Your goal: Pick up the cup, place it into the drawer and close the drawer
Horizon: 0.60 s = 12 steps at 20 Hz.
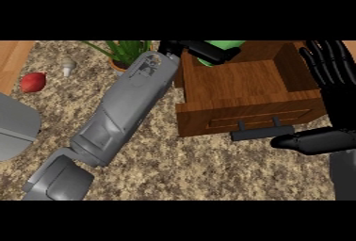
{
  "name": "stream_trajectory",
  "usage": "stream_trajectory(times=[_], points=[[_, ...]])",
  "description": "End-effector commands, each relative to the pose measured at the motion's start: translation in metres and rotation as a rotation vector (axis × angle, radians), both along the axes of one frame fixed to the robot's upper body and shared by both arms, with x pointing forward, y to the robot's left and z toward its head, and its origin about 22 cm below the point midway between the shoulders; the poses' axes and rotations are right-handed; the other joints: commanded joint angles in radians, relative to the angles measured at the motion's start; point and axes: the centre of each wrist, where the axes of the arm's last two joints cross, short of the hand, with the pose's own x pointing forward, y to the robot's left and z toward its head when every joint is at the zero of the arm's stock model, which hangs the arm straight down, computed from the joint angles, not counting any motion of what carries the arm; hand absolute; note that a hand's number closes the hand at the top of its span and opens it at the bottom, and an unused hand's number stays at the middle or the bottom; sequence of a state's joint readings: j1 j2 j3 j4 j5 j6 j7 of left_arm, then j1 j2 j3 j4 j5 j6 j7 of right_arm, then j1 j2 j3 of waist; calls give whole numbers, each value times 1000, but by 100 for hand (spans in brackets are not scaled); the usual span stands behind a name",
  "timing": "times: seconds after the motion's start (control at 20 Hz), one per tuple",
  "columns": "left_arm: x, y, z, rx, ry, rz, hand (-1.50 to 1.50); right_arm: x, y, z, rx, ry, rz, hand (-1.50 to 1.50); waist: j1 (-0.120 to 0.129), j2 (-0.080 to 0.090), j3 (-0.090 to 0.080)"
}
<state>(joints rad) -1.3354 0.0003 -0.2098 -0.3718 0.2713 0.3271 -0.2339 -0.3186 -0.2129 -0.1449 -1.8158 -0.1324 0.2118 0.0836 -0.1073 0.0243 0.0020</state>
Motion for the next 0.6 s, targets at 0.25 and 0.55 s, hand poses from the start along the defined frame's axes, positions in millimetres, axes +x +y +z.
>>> stream_trajectory(times=[0.25, 0.55], points=[[-4, 8, -38, 141, 112, -56, 150, 13, 17, 8, -11, -21, 90, -150, -80, 27, 1], [-9, 12, -49, -10, 87, -60, -150, 12, 31, 5, 6, -24, 230, -150, -99, 32, 0]])
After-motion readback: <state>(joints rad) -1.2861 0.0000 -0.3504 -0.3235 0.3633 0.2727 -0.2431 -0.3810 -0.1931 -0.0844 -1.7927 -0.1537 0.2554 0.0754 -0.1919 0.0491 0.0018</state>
